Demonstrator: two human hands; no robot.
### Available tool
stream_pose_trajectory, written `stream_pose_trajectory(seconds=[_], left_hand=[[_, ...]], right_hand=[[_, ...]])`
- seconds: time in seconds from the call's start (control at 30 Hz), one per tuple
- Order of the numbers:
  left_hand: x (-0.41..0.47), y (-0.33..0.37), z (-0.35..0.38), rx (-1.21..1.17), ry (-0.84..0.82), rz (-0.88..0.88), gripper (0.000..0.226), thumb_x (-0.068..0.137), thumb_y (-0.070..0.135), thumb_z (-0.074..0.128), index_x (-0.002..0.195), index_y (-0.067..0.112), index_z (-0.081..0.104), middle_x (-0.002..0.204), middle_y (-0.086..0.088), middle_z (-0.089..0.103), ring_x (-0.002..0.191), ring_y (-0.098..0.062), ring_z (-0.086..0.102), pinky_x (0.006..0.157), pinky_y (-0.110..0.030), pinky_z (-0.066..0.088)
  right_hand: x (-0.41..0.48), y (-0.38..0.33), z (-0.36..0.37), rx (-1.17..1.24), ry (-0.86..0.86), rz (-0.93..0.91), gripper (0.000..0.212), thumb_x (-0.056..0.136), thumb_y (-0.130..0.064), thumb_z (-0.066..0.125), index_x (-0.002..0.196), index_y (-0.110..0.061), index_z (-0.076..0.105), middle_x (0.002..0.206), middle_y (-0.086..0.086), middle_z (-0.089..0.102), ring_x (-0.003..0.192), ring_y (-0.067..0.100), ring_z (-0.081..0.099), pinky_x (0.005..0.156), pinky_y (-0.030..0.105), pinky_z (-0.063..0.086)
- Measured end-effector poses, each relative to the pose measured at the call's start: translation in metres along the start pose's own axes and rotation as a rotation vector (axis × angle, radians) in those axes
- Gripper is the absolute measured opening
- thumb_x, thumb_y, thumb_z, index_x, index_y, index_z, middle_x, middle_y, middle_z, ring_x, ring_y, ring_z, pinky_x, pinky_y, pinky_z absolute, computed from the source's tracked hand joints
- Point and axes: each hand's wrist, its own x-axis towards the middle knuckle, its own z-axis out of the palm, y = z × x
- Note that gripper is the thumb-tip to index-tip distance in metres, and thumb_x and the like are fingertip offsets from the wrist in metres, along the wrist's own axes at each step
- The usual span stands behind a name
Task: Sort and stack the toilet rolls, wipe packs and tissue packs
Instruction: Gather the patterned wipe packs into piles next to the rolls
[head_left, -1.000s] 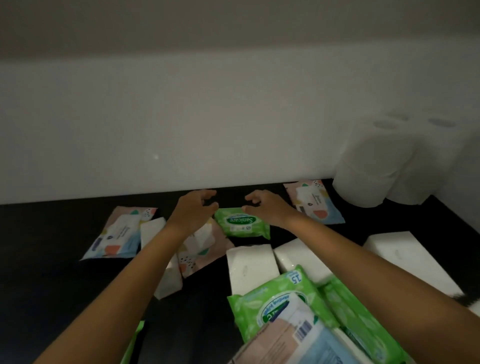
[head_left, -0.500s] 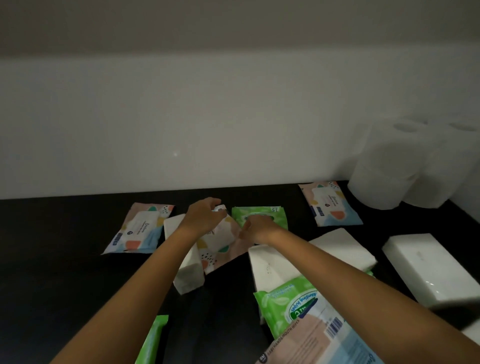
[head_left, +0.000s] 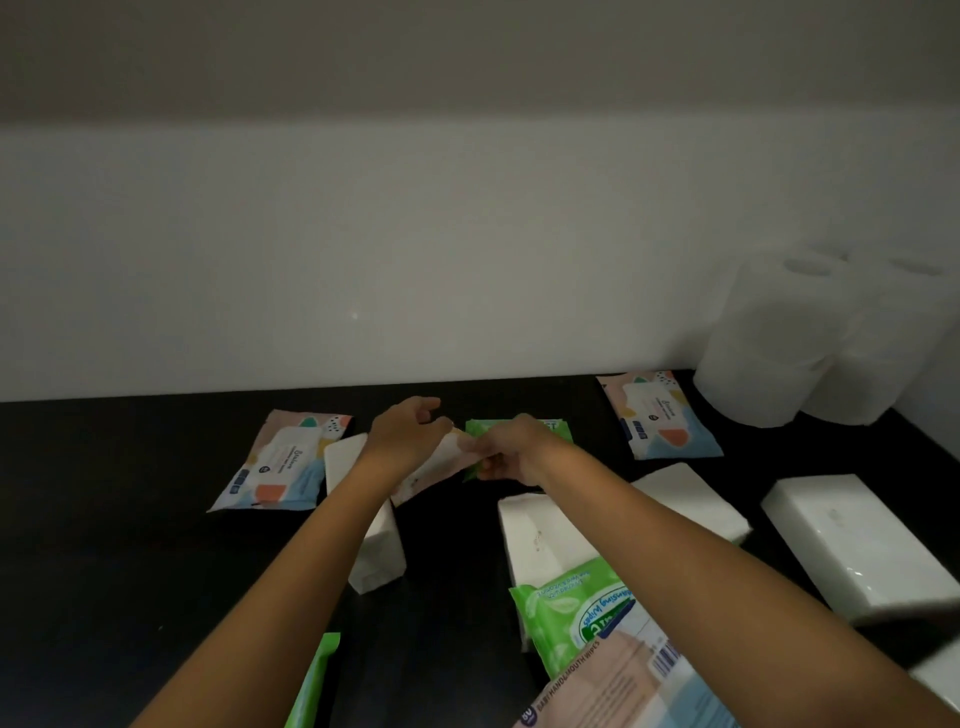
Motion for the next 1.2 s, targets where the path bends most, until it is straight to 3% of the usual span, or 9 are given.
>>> stream_pose_trajectory(seconds=[0.07, 0.17, 0.27, 0.37, 0.6, 0.7, 0.83, 1.03, 1.2], left_hand=[[-0.004, 0.001, 0.001, -0.022, 0.057, 0.0, 0.043, 0.095, 0.024, 0.047, 0.137, 0.017, 0.044, 0.138, -0.007, 0.05, 0.128, -0.022, 0.045, 0.102, -0.029, 0.033], [-0.009, 0.006, 0.004, -0.033, 0.154, 0.02, 0.039, 0.096, 0.023, 0.043, 0.133, 0.015, 0.049, 0.135, -0.008, 0.054, 0.124, -0.022, 0.048, 0.092, -0.023, 0.033], [-0.01, 0.012, 0.002, -0.079, 0.201, -0.009, 0.039, 0.097, 0.027, 0.037, 0.13, 0.01, 0.051, 0.133, -0.013, 0.054, 0.123, -0.028, 0.048, 0.093, -0.027, 0.035], [-0.004, 0.015, -0.003, -0.317, 0.199, -0.12, 0.044, 0.098, 0.035, 0.035, 0.13, 0.008, 0.048, 0.132, -0.016, 0.054, 0.118, -0.032, 0.052, 0.099, -0.039, 0.043], [-0.028, 0.043, 0.017, -0.912, -0.3, -0.452, 0.05, 0.095, 0.045, 0.036, 0.121, 0.003, 0.045, 0.09, -0.023, 0.055, 0.075, -0.031, 0.058, 0.045, -0.031, 0.057], [-0.023, 0.062, 0.036, -1.171, -0.418, -0.451, 0.043, 0.096, 0.044, 0.035, 0.107, 0.005, 0.049, 0.095, -0.028, 0.059, 0.084, -0.034, 0.06, 0.051, -0.038, 0.057], [-0.009, 0.085, 0.063, -1.548, -0.335, -0.328, 0.031, 0.096, 0.018, 0.046, 0.118, -0.003, 0.048, 0.097, -0.02, 0.06, 0.087, -0.027, 0.061, 0.06, -0.037, 0.058], [0.011, 0.115, 0.107, -1.252, -0.281, -0.198, 0.035, 0.096, 0.012, 0.046, 0.129, 0.003, 0.049, 0.131, -0.018, 0.055, 0.112, -0.03, 0.057, 0.085, -0.038, 0.046], [0.026, 0.142, 0.145, -1.131, -0.335, -0.189, 0.038, 0.095, 0.013, 0.049, 0.131, 0.001, 0.047, 0.133, -0.02, 0.053, 0.116, -0.034, 0.054, 0.09, -0.04, 0.044]], right_hand=[[-0.008, -0.01, 0.002, 0.057, -0.004, -0.083, 0.053, 0.088, 0.0, 0.057, 0.137, 0.004, 0.036, 0.116, 0.021, 0.058, 0.102, 0.028, 0.062, 0.078, 0.032, 0.053], [-0.02, -0.025, 0.004, 0.082, 0.02, -0.233, 0.038, 0.09, 0.007, 0.047, 0.128, 0.014, 0.044, 0.081, 0.014, 0.055, 0.073, 0.023, 0.057, 0.067, 0.03, 0.05], [-0.026, -0.036, 0.0, 0.024, 0.058, -0.365, 0.036, 0.09, 0.002, 0.05, 0.126, 0.009, 0.049, 0.111, 0.022, 0.058, 0.103, 0.029, 0.058, 0.093, 0.038, 0.049], [-0.036, -0.049, -0.012, 0.082, 0.047, -0.439, 0.033, 0.09, -0.002, 0.054, 0.123, -0.003, 0.051, 0.113, 0.018, 0.057, 0.094, 0.023, 0.057, 0.083, 0.033, 0.05], [-0.075, -0.062, -0.062, 0.187, -0.016, -0.608, 0.019, 0.091, -0.001, 0.052, 0.107, -0.011, 0.052, 0.081, 0.006, 0.054, 0.072, 0.015, 0.056, 0.073, 0.03, 0.052], [-0.085, -0.054, -0.085, 0.219, -0.044, -0.631, 0.02, 0.09, 0.0, 0.053, 0.107, -0.01, 0.053, 0.078, 0.005, 0.054, 0.073, 0.016, 0.056, 0.078, 0.033, 0.052], [-0.086, -0.029, -0.127, 0.187, -0.001, -0.567, 0.024, 0.09, 0.001, 0.053, 0.111, -0.01, 0.052, 0.087, 0.006, 0.055, 0.078, 0.015, 0.057, 0.082, 0.033, 0.053], [-0.065, 0.007, -0.192, 0.019, 0.139, -0.309, 0.023, 0.094, -0.017, 0.051, 0.114, -0.008, 0.052, 0.103, 0.011, 0.059, 0.089, 0.023, 0.059, 0.081, 0.039, 0.054], [-0.031, 0.021, -0.22, 0.149, 0.153, -0.239, 0.034, 0.093, -0.014, 0.053, 0.122, 0.004, 0.055, 0.126, 0.019, 0.06, 0.103, 0.032, 0.063, 0.092, 0.039, 0.051]])
